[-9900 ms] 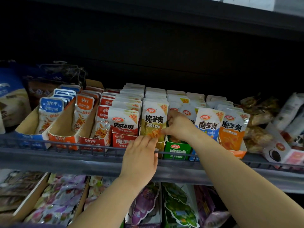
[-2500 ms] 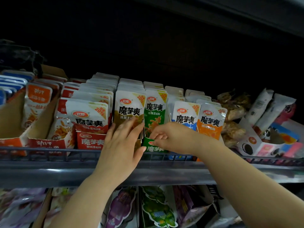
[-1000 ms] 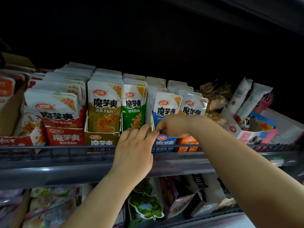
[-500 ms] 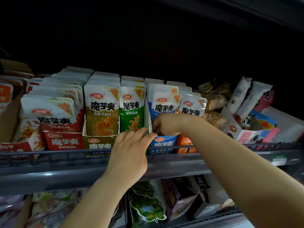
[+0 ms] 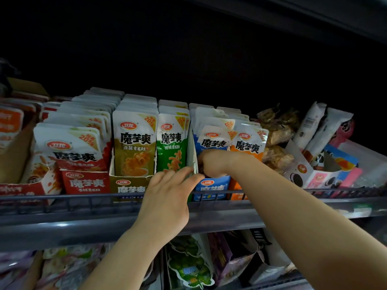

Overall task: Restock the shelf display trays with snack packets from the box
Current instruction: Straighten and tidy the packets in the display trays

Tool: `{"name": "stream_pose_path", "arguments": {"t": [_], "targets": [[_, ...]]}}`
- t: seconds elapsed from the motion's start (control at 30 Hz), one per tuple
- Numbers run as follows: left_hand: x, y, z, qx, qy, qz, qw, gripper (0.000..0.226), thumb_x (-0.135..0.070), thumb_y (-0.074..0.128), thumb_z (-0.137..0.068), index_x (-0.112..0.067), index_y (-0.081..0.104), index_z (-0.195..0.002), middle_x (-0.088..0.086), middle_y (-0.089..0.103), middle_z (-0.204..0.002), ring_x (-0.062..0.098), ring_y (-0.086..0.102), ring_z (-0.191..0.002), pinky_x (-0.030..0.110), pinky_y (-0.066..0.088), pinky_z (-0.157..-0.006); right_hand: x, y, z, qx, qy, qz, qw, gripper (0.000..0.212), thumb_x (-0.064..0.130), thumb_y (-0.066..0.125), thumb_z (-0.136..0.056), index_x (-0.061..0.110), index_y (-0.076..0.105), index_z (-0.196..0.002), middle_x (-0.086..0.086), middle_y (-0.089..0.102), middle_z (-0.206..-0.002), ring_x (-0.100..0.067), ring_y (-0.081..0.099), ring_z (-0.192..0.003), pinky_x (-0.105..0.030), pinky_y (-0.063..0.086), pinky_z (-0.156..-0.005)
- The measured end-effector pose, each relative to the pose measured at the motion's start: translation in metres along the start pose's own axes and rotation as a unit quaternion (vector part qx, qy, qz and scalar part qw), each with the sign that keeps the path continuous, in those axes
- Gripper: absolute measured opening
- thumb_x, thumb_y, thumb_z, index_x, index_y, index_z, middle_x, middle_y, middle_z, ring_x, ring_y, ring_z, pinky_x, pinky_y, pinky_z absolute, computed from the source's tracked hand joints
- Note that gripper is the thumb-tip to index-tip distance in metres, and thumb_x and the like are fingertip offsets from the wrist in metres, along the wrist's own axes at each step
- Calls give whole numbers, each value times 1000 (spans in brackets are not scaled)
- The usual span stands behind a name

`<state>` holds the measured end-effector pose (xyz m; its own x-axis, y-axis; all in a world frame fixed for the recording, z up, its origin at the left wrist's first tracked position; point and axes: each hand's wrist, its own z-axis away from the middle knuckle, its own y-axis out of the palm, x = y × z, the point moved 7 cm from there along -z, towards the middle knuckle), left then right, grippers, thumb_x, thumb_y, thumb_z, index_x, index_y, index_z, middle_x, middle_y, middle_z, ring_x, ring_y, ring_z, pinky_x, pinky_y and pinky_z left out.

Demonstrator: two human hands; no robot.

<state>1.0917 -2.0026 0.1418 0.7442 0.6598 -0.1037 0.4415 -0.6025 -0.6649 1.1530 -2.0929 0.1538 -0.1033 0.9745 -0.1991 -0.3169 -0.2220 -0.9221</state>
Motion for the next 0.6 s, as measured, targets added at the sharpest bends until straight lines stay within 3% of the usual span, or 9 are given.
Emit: {"name": "stream_pose_path", "arguments": {"t": [0.1, 0.27, 0.33, 0.4, 0.47, 0.5, 0.53, 0.6], "targets": [[1, 3, 0, 21, -7, -1, 1000, 74, -2, 79, -28, -22, 68, -98, -3, 69, -94, 16, 66, -70, 25, 26, -71, -2, -4, 7, 15, -20, -42, 999, 30, 8, 36, -96, 5, 58, -117, -11, 58, -117, -23, 52, -101, -28, 43, -79], [2, 4, 1, 32, -5, 1, 999, 74, -6, 79, -29, -24, 65, -100, -4, 68, -96, 16, 64, -71, 25, 26, -71, -10, -12, 24, 25, -41, -210, 977, 26, 5, 46, -92, 9, 64, -110, 2, 62, -91, -6, 58, -75, -7, 44, -56], [1, 4, 2, 25, -2, 4, 1000, 67, -9, 72, -39, -25, 59, -103, -5, 67, -97, 15, 63, -72, 25, 26, -72, -14, -22, 33, -21, -45, -227, 973, 23, 8, 49, -90, 6, 64, -108, 3, 63, -81, -4, 58, -67, -9, 47, -57], [2, 3, 3, 18, -2, 10, 1000, 66, -10, 67, -42, -25, 55, -105, -5, 67, -98, 14, 62, -72, 25, 27, -73, -22, -47, 45, -164, -36, -246, 955, 20, 11, 51, -89, 4, 64, -103, 2, 60, -75, -9, 58, -66, -12, 48, -56], [2, 4, 3, 20, -5, 11, 1000, 73, -9, 77, -36, -25, 56, -104, -5, 66, -99, 13, 62, -72, 25, 27, -74, -34, -74, 64, -355, -5, -203, 913, 24, 15, 57, -86, 10, 61, -110, 1, 55, -88, -12, 52, -83, -16, 42, -68], [2, 4, 3, 23, -6, 8, 1000, 77, -8, 79, -32, -24, 57, -104, -6, 66, -99, 13, 62, -71, 25, 27, -75, -36, -80, 70, -406, 2, -164, 899, 37, 18, 61, -84, 14, 55, -120, -2, 53, -102, -14, 48, -97, -17, 37, -79], [1, 4, 3, 26, -6, 8, 1000, 78, -8, 81, -30, -24, 59, -103, -5, 67, -98, 13, 62, -71, 25, 27, -75, -35, -79, 70, -415, -1, -135, 900, 55, 21, 65, -81, 17, 44, -132, -4, 47, -122, -17, 40, -114, -19, 30, -91], [1, 4, 3, 28, -7, 11, 1000, 79, -9, 81, -28, -24, 60, -103, -5, 67, -98, 13, 63, -71, 25, 27, -77, -31, -68, 57, -356, -15, -117, 927, 83, 25, 68, -79, 21, 19, -145, -2, 18, -152, -19, 15, -138, -23, 15, -108]]}}
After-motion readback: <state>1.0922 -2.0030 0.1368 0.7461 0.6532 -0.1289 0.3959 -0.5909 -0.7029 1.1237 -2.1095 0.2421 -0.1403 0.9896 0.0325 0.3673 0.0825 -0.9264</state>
